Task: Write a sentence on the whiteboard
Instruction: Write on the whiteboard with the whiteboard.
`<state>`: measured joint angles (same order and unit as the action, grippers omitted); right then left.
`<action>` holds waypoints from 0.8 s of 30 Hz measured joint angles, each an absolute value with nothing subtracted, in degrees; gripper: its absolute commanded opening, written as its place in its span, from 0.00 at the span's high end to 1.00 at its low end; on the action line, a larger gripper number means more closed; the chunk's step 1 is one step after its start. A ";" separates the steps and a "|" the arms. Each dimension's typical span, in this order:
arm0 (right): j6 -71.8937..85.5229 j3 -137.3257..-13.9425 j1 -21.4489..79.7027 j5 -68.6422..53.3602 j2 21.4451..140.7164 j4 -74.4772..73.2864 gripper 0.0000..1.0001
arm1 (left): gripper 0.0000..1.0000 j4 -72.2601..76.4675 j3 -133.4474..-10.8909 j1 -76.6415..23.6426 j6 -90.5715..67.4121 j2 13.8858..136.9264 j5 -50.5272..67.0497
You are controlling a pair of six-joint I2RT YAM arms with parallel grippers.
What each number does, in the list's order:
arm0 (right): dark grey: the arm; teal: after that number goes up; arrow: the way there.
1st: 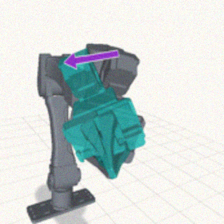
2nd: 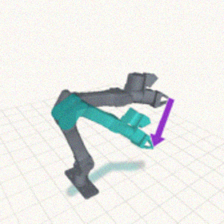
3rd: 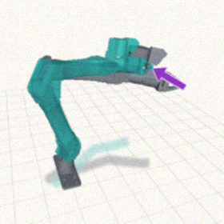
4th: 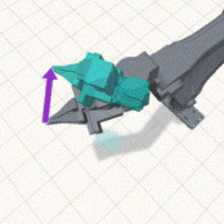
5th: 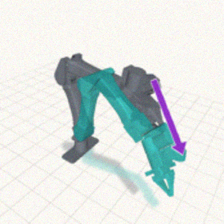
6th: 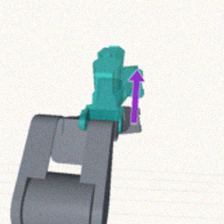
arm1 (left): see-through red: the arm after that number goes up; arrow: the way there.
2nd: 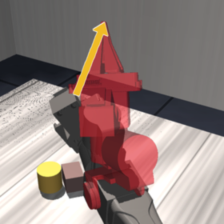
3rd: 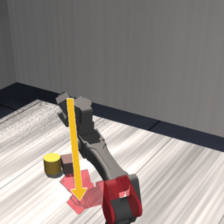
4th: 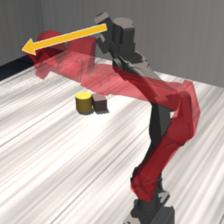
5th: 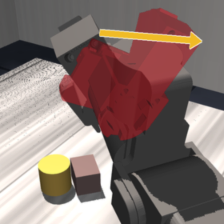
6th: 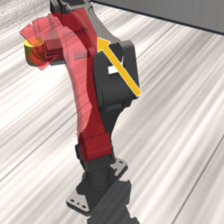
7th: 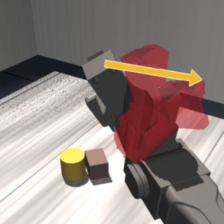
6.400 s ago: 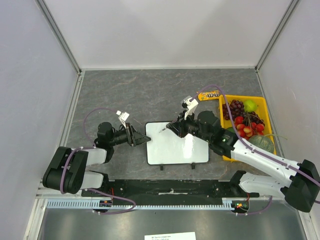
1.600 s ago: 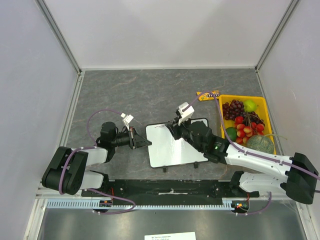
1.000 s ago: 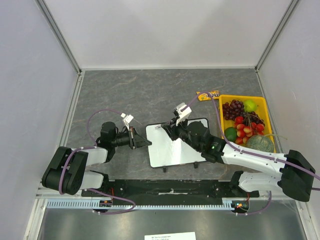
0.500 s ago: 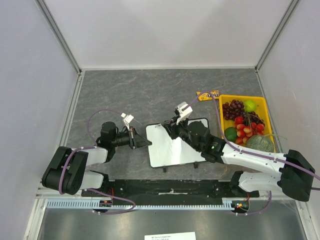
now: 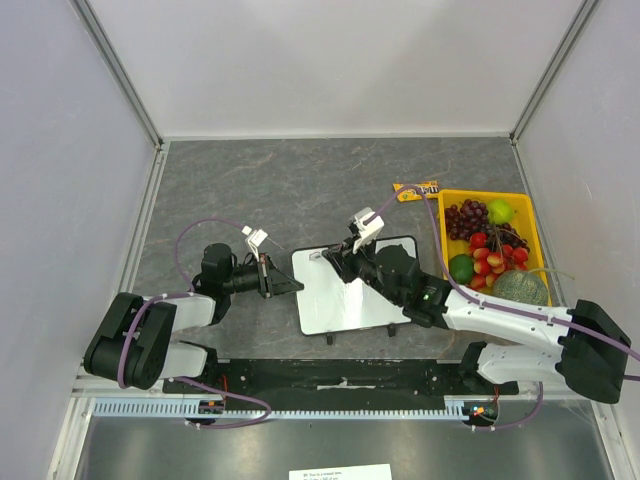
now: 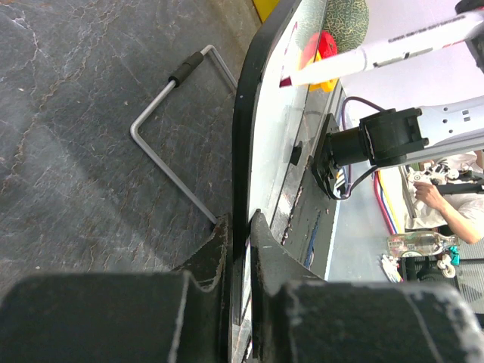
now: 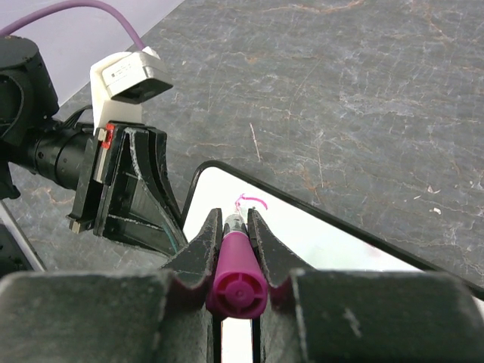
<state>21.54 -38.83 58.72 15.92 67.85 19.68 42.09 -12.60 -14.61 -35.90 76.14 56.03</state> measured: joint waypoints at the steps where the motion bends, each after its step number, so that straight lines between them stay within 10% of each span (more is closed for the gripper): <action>1: 21.71 -38.54 58.74 15.68 67.68 19.66 1.00 | 0.98 42.09 -12.60 -14.61 -35.90 76.14 56.03; 24: 23.49 -35.86 59.53 11.70 64.99 16.64 1.00 | 0.98 42.09 -12.60 -14.66 -35.88 76.14 56.05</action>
<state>23.49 -35.86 59.53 11.70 64.99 16.64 42.09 -12.60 -14.66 -35.88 76.14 56.05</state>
